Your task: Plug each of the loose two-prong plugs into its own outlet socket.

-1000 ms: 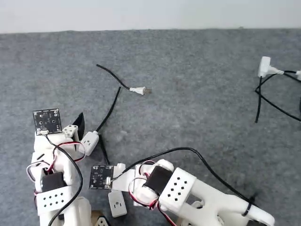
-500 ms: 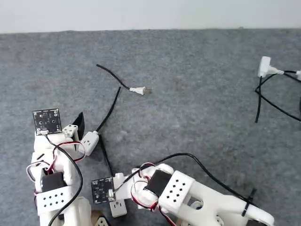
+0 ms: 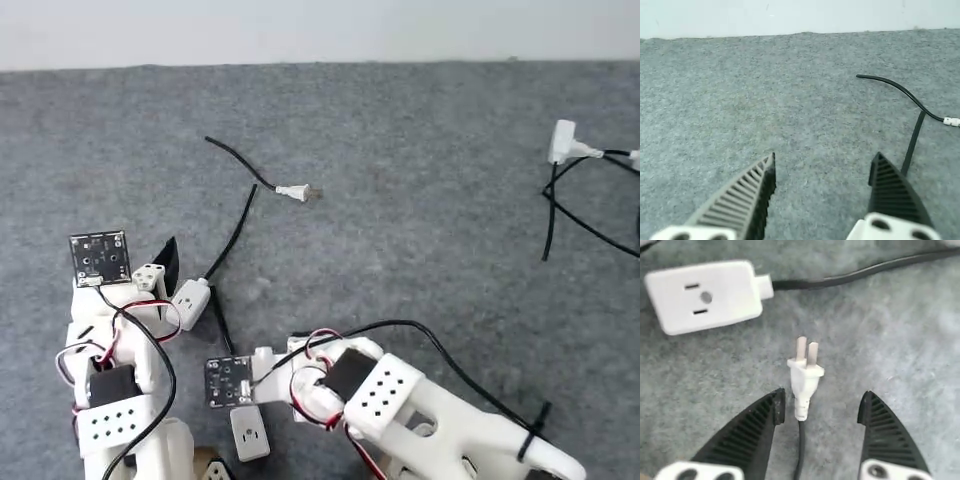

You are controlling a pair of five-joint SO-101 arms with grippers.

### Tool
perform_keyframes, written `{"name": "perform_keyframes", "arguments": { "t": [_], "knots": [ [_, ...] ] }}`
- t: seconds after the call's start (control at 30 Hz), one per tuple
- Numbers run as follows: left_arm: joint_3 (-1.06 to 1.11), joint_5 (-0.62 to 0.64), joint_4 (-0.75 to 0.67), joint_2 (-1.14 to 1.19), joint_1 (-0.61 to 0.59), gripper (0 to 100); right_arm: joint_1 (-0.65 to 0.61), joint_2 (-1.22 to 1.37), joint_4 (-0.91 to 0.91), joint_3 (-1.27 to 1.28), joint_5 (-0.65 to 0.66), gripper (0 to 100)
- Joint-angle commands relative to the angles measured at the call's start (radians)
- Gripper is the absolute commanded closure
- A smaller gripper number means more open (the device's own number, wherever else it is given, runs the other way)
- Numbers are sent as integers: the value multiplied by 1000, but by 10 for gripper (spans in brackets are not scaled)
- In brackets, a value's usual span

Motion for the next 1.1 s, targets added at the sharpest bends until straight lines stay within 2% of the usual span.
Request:
{"name": "perform_keyframes", "arguments": {
  "t": [0.0, 0.53, 0.67, 0.87, 1.07],
  "knots": [
    [-10, -12, -29, 2, -3, 716, 13, 2, -76, 29, -26, 763],
    [-2, -14, -28, 2, -3, 716, 8, 4, -125, 80, -77, 764],
    [2, -15, -29, -5, -3, 716, 5, 2, -147, 92, -144, 765],
    [4, -15, -31, -5, -3, 716, -56, 2, -196, 140, -153, 865],
    [2, -15, -31, -5, -3, 716, -54, 2, -186, 140, -150, 790]
  ]
}}
